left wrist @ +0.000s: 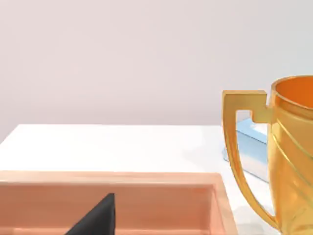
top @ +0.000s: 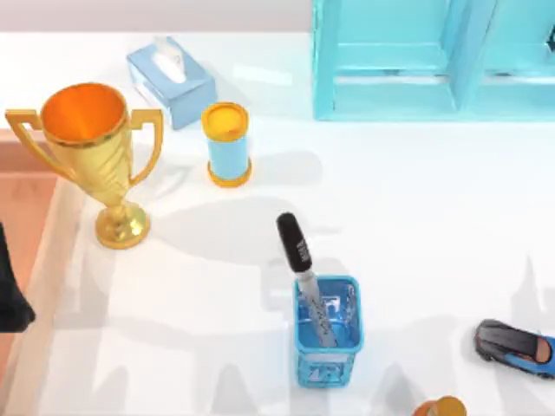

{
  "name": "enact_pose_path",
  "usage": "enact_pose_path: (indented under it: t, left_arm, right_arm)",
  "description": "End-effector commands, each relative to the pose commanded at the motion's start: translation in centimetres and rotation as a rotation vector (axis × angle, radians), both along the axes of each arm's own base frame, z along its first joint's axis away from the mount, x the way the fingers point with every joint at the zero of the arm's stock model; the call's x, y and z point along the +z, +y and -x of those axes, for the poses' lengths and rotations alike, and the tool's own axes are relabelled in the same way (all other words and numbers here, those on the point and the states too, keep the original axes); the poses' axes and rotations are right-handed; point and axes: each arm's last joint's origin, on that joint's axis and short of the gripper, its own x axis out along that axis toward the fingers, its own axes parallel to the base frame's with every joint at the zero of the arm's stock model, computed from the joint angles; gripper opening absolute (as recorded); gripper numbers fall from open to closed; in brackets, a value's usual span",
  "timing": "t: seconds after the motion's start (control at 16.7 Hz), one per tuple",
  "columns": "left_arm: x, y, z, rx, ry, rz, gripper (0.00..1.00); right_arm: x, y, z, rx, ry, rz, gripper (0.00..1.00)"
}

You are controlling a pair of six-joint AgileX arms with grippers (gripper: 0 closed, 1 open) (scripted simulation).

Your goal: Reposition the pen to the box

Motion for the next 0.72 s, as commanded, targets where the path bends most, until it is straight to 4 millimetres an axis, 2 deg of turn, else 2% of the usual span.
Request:
enact_pose_path:
  t: [0.36, 0.72]
  left_arm:
    - [-0.1, -0.6, -0.6, -0.043, 0.021, 0.041, 1.0]
    - [-1.2, -3.7, -2.2, -0.198, 0.118, 0.173, 1.0]
  right_arm:
    - [0.0, 0.0, 0.0, 0.0, 0.0, 0.0, 1.0]
    - [0.0, 0.0, 0.0, 0.0, 0.0, 0.0, 1.0]
